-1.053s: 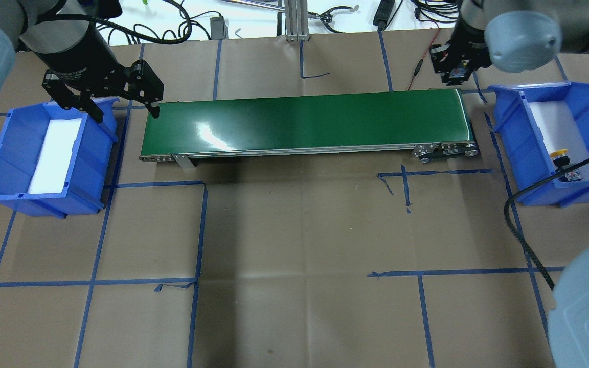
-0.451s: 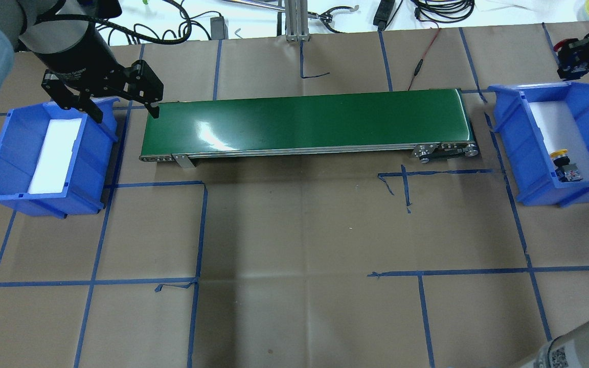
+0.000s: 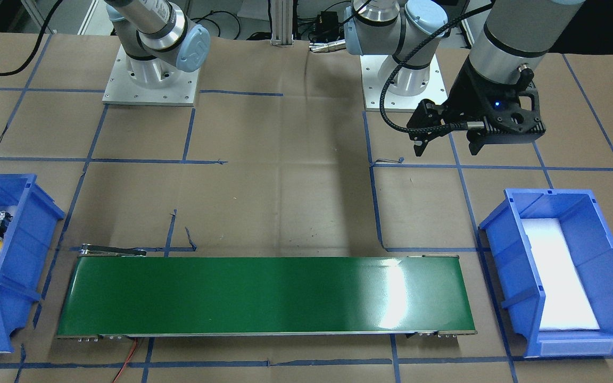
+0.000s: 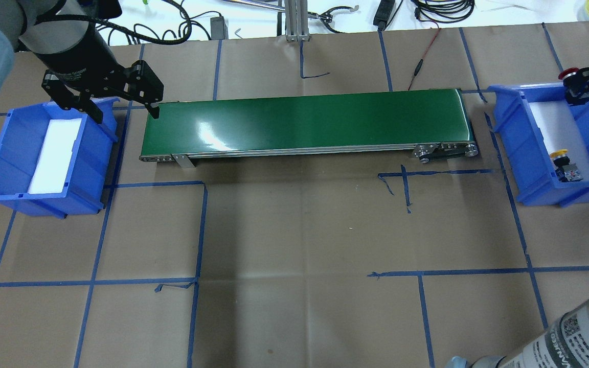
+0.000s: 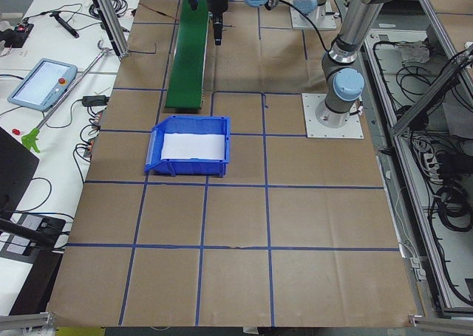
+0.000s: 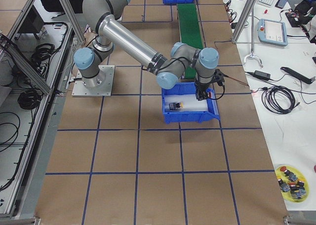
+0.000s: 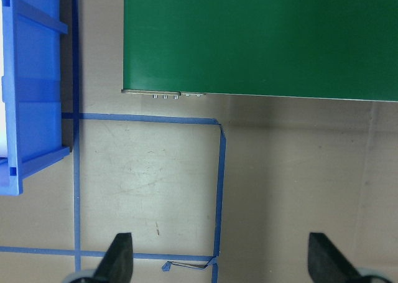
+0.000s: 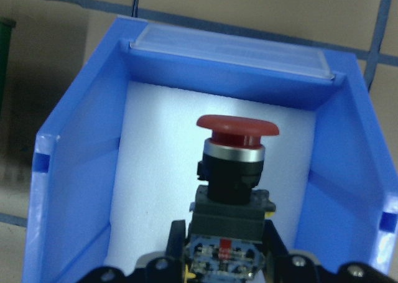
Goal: Transport two buttons from left to right
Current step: 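Carry the red button with the right gripper over the blue bin, then lower the red button into the bin beside the yellow one and open the right gripper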
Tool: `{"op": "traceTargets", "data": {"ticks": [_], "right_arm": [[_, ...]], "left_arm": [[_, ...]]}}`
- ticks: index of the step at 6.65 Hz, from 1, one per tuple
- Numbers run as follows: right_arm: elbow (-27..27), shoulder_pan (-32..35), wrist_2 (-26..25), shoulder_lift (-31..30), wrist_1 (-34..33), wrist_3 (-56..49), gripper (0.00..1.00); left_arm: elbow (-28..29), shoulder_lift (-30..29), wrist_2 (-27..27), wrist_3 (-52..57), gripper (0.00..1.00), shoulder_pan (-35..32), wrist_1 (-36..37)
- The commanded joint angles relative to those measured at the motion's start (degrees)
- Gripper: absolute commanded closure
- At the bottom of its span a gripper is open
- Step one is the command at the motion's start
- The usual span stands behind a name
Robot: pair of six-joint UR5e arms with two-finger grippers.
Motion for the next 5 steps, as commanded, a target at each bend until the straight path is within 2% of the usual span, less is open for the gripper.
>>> {"op": "traceTargets", "data": {"ticks": [1, 2, 5], "right_arm": [[5.3, -0.2, 0.4, 0.2, -3.0, -0.9, 0.99], [7.9, -0.2, 0.4, 0.3, -6.0, -0.9, 0.98], [8.7, -0.4, 0.1, 2.0, -6.8, -1.0, 0.98]], "left_arm": [[0.1, -0.1, 0.1, 0.0, 0.0, 0.0, 0.0], [0.0, -0.1, 0.0, 0.0, 0.0, 0.0, 0.0], [0.1, 0.0, 0.0, 0.0, 0.0, 0.0, 0.1]]}}
